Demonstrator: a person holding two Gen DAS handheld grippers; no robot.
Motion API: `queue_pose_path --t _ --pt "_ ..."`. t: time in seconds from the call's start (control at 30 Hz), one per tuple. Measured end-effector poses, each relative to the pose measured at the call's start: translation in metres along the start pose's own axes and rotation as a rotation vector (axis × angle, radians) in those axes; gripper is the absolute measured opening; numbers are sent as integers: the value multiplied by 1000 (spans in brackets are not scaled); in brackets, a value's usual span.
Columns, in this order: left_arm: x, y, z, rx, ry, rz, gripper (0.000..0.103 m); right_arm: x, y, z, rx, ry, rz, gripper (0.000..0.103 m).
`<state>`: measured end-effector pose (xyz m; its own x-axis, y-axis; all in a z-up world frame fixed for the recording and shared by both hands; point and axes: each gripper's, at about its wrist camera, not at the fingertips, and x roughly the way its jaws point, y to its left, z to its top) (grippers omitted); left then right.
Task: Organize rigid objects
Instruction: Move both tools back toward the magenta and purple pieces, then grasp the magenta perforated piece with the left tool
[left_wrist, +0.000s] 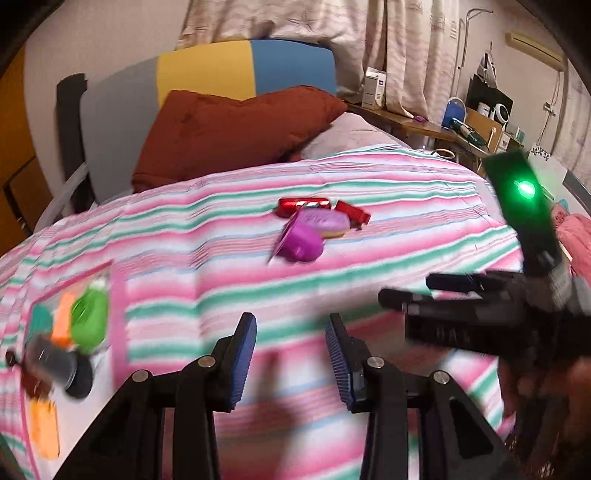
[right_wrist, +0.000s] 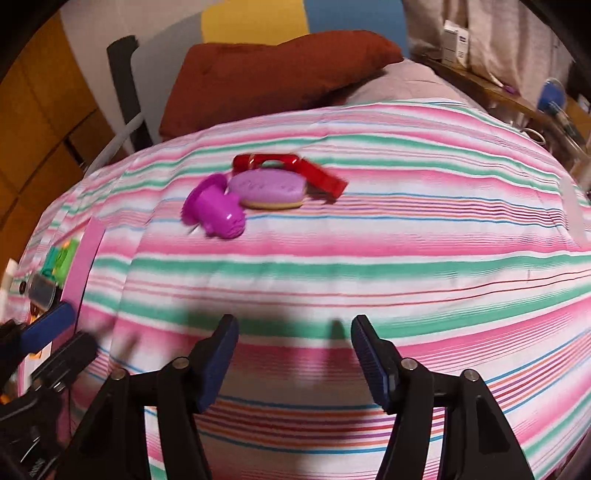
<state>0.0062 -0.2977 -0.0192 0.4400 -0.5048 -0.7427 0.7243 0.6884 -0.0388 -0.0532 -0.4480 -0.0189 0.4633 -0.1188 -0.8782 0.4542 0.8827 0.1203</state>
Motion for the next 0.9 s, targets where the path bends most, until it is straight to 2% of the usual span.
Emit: queue_pose_path --t 0.3,0.6,0.7,0.83,0.9 --pt "60 -5 57 -63 41 28 39 -5 -22 14 81 -15 2 68" --pt "102 13 83 -81 94 94 39 -9 -34 16 136 -18 16 68" --pt "101 38 84 -173 90 82 39 -10 -35 16 144 -18 24 68" --pt "98 80 80 -368 90 20 43 -10 -31 15 135 -15 30 68" --pt "96 93 78 -411 94 51 43 -9 -30 14 133 -9 31 68"
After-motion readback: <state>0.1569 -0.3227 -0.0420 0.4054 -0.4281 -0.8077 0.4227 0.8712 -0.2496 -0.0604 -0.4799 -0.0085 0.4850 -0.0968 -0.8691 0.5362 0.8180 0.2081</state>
